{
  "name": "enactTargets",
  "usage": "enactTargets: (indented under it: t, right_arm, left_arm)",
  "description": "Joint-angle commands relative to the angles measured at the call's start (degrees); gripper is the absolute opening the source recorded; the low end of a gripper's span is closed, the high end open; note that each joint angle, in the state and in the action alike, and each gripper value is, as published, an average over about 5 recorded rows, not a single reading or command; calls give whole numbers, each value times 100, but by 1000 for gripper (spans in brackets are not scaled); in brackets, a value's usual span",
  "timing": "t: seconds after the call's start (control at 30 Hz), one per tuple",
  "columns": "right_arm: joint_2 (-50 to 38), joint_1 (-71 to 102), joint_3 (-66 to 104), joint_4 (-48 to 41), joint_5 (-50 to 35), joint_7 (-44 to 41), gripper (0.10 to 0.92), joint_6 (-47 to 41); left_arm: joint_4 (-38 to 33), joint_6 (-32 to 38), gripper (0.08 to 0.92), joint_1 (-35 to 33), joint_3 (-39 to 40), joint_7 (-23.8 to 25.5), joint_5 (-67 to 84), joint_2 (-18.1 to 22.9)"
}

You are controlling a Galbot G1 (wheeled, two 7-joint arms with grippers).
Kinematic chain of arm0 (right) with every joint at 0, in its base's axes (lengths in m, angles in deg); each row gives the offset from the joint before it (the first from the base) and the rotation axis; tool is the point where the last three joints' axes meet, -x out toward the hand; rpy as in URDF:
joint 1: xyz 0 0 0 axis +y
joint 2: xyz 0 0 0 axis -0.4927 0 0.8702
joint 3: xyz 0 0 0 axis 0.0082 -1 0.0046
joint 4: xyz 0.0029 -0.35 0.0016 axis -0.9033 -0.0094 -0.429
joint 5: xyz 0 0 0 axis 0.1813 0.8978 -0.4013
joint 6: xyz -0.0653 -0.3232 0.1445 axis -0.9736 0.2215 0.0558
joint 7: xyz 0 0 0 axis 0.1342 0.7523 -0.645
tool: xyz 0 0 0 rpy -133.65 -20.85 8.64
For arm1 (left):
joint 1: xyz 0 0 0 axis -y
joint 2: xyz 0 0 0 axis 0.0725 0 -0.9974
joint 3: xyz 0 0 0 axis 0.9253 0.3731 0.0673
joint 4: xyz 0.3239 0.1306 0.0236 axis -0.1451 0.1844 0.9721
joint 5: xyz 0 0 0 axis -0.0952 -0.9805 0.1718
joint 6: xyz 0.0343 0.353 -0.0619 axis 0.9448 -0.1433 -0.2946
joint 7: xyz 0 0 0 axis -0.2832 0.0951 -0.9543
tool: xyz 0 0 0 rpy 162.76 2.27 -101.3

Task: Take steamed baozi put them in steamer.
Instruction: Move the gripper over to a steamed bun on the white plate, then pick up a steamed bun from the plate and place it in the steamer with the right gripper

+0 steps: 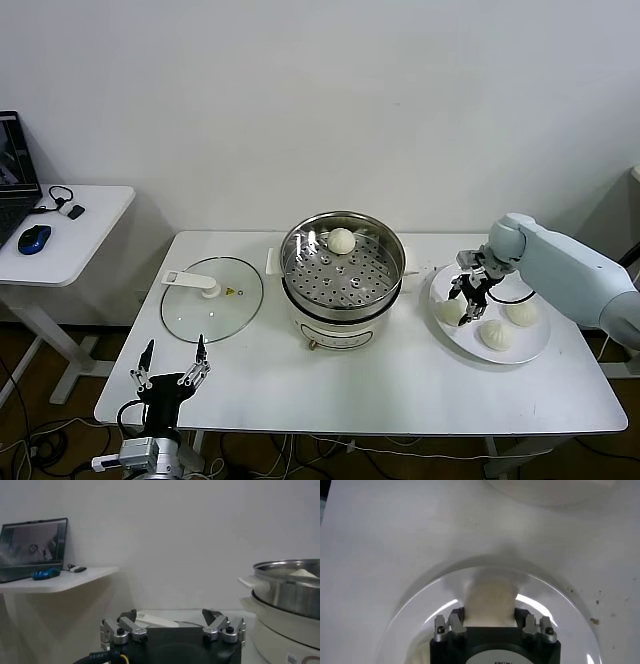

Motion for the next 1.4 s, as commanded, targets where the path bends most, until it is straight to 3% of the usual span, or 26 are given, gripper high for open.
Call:
enactTargets:
  t: [0.03, 0.77, 1.07, 1.4]
  right_arm:
    - [-36, -227, -99, 117, -99, -35, 649, -12]
    - [136, -3220, -1909, 563, -1981, -689, 653, -213]
    - [777, -3907, -2301, 694, -2762, -823, 653, -644]
    - [1880, -3391, -2099, 547, -2818, -659, 653, -1075]
  left_arm:
    - [-2, -4, 823, 2, -4, 0, 2, -1]
    - [39, -16, 823, -13, 71, 23, -85, 36]
    - [83, -30, 823, 78, 195, 43, -190, 83]
    - [12, -44, 823, 63, 182, 60, -257, 62]
